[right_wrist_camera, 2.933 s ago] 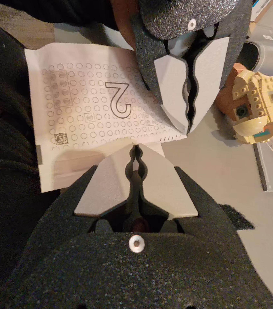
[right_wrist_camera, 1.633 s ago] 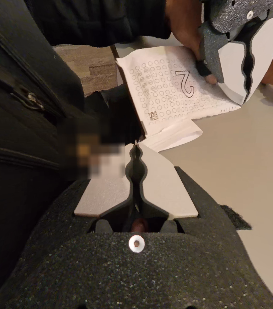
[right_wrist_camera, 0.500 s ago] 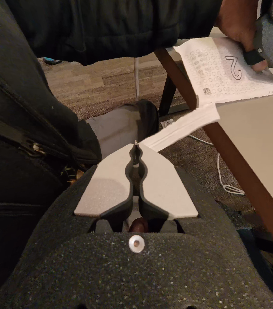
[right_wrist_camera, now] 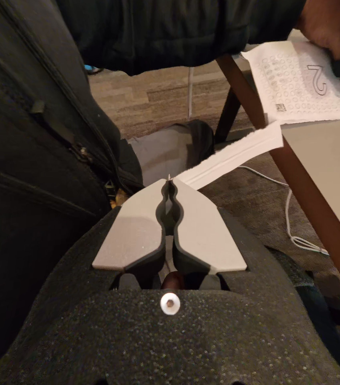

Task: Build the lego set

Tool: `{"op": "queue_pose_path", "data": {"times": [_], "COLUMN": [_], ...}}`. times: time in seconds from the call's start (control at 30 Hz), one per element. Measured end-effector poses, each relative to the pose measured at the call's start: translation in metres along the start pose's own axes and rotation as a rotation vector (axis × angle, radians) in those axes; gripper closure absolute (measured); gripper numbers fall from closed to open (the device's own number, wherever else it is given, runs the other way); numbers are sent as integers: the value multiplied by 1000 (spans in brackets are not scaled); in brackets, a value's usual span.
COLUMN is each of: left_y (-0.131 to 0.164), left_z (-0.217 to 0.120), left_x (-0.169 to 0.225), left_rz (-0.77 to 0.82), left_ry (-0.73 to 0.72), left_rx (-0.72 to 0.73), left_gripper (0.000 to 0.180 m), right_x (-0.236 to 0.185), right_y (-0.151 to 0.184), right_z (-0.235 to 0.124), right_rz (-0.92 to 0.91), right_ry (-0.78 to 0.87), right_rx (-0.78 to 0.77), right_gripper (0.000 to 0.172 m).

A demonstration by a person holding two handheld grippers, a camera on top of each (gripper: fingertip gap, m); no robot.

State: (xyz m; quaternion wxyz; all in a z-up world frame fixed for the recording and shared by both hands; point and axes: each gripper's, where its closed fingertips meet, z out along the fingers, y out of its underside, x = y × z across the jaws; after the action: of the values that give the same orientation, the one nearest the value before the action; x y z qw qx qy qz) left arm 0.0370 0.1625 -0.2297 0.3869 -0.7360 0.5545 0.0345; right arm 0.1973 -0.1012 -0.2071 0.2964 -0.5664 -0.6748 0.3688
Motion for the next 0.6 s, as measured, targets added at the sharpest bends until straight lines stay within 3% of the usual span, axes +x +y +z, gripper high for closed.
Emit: {"op": "queue_pose_path", "data": {"times": [0.37, 0.6], "left_y": [1, 3], "left_z": [0, 2], "left_x": [-1, -6], "left_rz": [-11, -56], "left_ry": [-1, -4], "left_rx": [-9, -24], "left_gripper": [180, 180], "right_x": [5, 92], "right_y": [1, -25], "right_z": [-19, -64], "right_rz": [-18, -98], "right_ry": [-4, 203], "right_rx": [21, 47], "right_gripper": [171, 172]}}
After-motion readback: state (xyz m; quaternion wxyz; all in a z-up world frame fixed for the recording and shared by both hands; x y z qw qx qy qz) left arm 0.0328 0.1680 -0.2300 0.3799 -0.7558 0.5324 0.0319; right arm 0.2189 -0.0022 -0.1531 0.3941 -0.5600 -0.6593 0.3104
